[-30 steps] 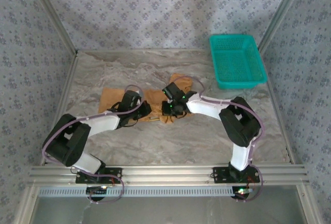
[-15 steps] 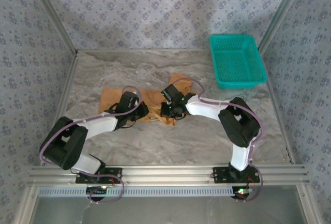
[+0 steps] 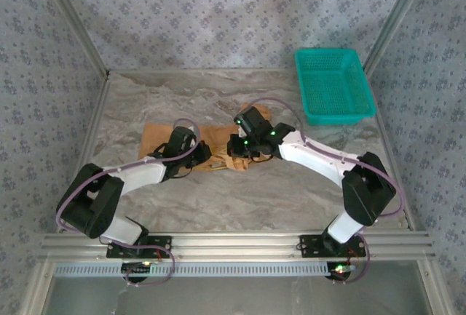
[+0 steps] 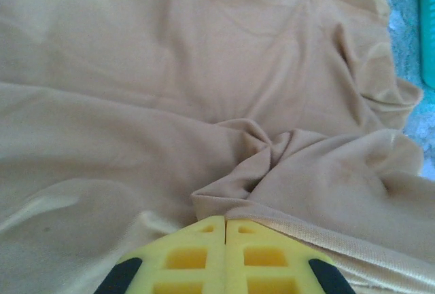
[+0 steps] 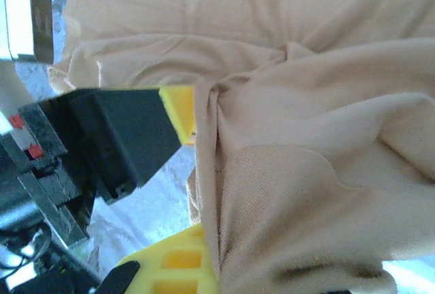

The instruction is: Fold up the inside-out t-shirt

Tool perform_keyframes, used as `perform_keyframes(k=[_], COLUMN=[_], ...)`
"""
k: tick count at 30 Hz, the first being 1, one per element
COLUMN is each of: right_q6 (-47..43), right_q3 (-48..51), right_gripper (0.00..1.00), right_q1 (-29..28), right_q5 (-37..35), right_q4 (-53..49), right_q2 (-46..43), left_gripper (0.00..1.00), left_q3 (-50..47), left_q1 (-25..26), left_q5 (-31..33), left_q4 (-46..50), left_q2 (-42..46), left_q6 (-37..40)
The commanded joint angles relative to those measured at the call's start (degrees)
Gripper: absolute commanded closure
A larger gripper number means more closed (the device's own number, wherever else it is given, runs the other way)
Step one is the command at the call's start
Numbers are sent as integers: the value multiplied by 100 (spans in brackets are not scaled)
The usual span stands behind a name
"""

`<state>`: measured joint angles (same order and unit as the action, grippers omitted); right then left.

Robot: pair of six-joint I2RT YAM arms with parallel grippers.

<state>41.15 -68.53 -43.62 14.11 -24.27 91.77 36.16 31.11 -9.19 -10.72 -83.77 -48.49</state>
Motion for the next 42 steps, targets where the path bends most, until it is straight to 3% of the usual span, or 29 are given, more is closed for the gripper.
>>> perform_keyframes(k=[1,4,6,7,10,14,19,22,31,35,36,39,42], right_q6=[18,348,337,244,-195,-721,-986,-1072,-1272,-1313,-1329,-1357,-1421], right_q3=[-89,300,417,435,418,271,246,71,-872,-1173,-1206,-1318,-1373], right_gripper=[100,100,100,97,72,69,71,63,61,62,67,96,100], right_q1=[220,462,588,641,753,562,-30,-375,-701,-714,-714,-710,-708], right_q5=[938,2008,2155,1989,832,-752,-1278,-1831,-2536,-2764,-2793,-2820,-2816], right_q4=[-486,125,237,113,-403,-890,-859,-1170,-1695,-1967,-1972,-2082,-2220], right_q2=[-41,-151,-268,-302,-222,71,43,153,1140,1635,1704,1739,1414], left_gripper=[100,100,100,100,100,100,100,100,100,100,100,100,100], left_q3=[118,212,298,349,456,488,448,436,331,289,279,244,264], left_q1=[-62,-70,-81,-74,-66,-44,-55,-55,-53,-57,-58,-79,-112], left_q5=[157,172,125,80,-60,-83,-49,-39,-66,-39,-30,5,-3], left_q4=[176,143,91,60,-31,6,81,69,-9,17,24,35,27], left_q2=[-152,-313,-455,-533,-664,-660,-597,-606,-616,-554,-537,-521,-556], left_q6=[115,123,120,99,44,50,83,85,48,51,59,82,95])
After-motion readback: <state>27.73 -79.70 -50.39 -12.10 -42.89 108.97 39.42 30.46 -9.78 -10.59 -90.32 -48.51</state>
